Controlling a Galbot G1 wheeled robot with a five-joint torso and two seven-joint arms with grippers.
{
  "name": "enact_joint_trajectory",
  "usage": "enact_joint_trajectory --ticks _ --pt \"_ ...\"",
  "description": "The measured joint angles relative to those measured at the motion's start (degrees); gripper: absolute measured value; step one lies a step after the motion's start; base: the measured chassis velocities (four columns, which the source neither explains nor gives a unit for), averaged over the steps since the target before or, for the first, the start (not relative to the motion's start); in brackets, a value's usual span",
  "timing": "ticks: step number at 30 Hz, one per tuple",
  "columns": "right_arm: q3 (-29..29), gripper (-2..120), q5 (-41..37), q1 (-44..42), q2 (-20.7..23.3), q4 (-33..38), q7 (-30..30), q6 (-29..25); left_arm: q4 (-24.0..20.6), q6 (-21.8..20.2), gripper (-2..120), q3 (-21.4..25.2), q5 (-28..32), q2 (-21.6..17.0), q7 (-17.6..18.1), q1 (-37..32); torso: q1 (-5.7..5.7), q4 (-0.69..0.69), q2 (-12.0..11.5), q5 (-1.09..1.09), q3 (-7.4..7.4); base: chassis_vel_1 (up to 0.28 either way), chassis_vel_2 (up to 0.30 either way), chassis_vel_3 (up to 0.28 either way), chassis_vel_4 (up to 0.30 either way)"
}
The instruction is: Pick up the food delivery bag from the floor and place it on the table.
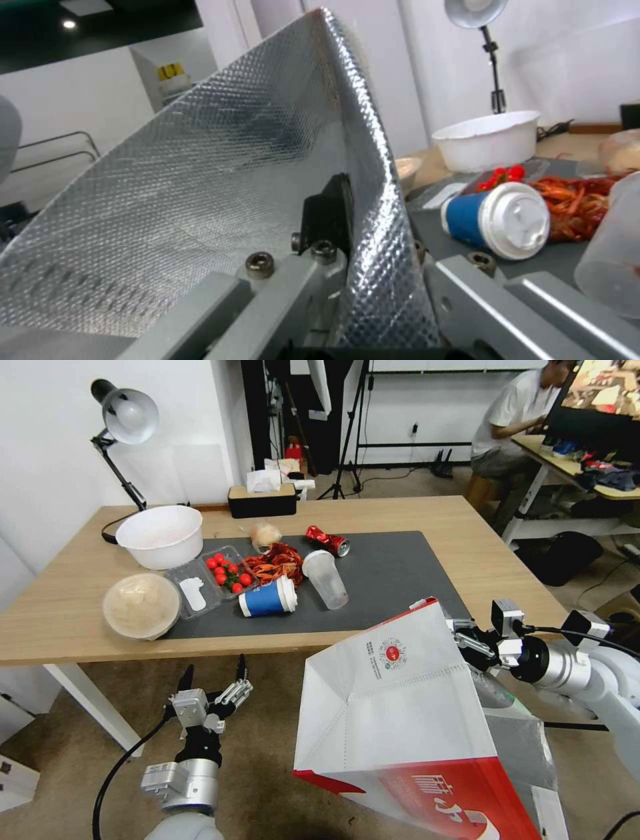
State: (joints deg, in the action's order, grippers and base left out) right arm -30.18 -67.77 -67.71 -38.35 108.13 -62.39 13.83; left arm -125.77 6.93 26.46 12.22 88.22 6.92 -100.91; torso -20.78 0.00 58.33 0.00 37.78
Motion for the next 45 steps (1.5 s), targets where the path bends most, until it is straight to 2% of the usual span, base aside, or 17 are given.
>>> enact_joint_trajectory --ticks 4,8,9,12,17,21,23,25,26,28,29,32,36,39,45 --pt "-0.75 0 -2.05 -0.58 0.86 1.08 3.15 -0.79 -0.05 0.06 100 0.01 0.00 -0.01 0.11 -0.01 0.04 0.00 -0.09 0.00 -0.05 0.000 0.000 0.000 0.000" --pt "-2.43 0 -7.41 -1.48 3.33 3.22 11.85 -1.85 -0.18 0.51 100 0.31 0.08 -0.34 0.54 -0.03 0.08 0.00 -0.20 0.00 -0.11 0.000 0.000 0.000 0.000" --pt "-2.43 0 -7.41 -1.48 3.33 3.22 11.85 -1.85 -0.18 0.51 100 0.31 0.08 -0.34 0.54 -0.03 0.08 0.00 -0.20 0.00 -0.11 0.000 0.000 0.000 0.000" --pt "-4.73 0 -12.47 -2.76 5.85 5.60 17.39 -2.34 -0.20 0.77 100 0.55 0.43 -0.63 0.94 0.05 0.12 0.00 -0.26 0.00 -0.16 0.000 0.000 0.000 0.000" --pt "-9.68 0 -17.42 -3.95 9.08 7.47 21.38 -2.47 -0.21 0.94 100 0.56 0.55 -0.76 1.13 0.13 0.15 -0.01 -0.33 -0.01 -0.20 0.000 0.000 0.000 0.000" --pt "-11.30 0 -19.64 -3.58 10.03 7.97 23.87 -3.21 -0.22 1.06 100 0.53 0.58 -0.83 1.19 0.12 0.16 -0.01 -0.36 0.00 -0.22 0.000 0.000 0.000 0.000" --pt "-12.57 0 -22.96 -1.83 10.81 8.57 29.01 -4.59 -0.31 1.22 100 0.52 0.64 -0.96 1.39 0.04 0.18 0.00 -0.39 -0.01 -0.23 0.000 0.000 0.000 0.000" --pt "-12.39 0 -24.52 0.34 11.10 8.84 34.15 -6.12 -0.56 1.26 100 0.55 0.70 -1.09 1.43 -0.06 0.18 0.00 -0.41 -0.01 -0.24 0.000 0.000 0.000 0.000" --pt "-12.39 0 -24.52 0.34 11.10 8.84 34.15 -6.12 -0.56 1.26 100 0.55 0.70 -1.09 1.43 -0.06 0.18 0.00 -0.41 -0.01 -0.24 0.000 0.000 0.000 0.000" --pt "-11.30 0 -26.17 2.54 11.27 9.05 40.03 -7.71 -0.80 1.28 100 0.60 0.76 -1.19 1.45 -0.23 0.19 0.00 -0.43 0.00 -0.25 0.000 0.000 0.000 0.000" --pt "-11.30 0 -26.17 2.54 11.27 9.05 40.03 -7.71 -0.80 1.28 100 0.60 0.76 -1.19 1.45 -0.23 0.19 0.00 -0.43 0.00 -0.25 0.000 0.000 0.000 0.000" --pt "-8.43 0 -28.35 7.61 11.28 8.61 49.85 -10.11 -1.10 1.30 100 0.70 0.79 -1.27 1.46 -0.44 0.20 0.01 -0.46 0.00 -0.27 0.000 0.000 0.000 0.000" --pt "-6.81 0 -29.06 10.20 11.34 7.58 54.47 -10.47 -1.19 1.31 100 0.75 0.79 -1.31 1.46 -0.48 0.21 0.01 -0.48 0.00 -0.27 0.000 0.000 0.000 0.000" --pt "-4.67 0 -29.08 13.40 11.49 5.64 61.49 -10.00 -1.19 1.34 100 0.78 0.80 -1.37 1.44 -0.56 0.21 0.00 -0.50 0.00 -0.28 0.000 0.000 0.000 0.000" --pt "-2.25 0 -28.32 16.89 11.19 3.13 64.73 -9.90 -1.20 1.39 100 0.87 0.76 -1.38 1.42 -0.59 0.23 0.00 -0.51 0.00 -0.29 0.000 0.000 0.000 0.000"
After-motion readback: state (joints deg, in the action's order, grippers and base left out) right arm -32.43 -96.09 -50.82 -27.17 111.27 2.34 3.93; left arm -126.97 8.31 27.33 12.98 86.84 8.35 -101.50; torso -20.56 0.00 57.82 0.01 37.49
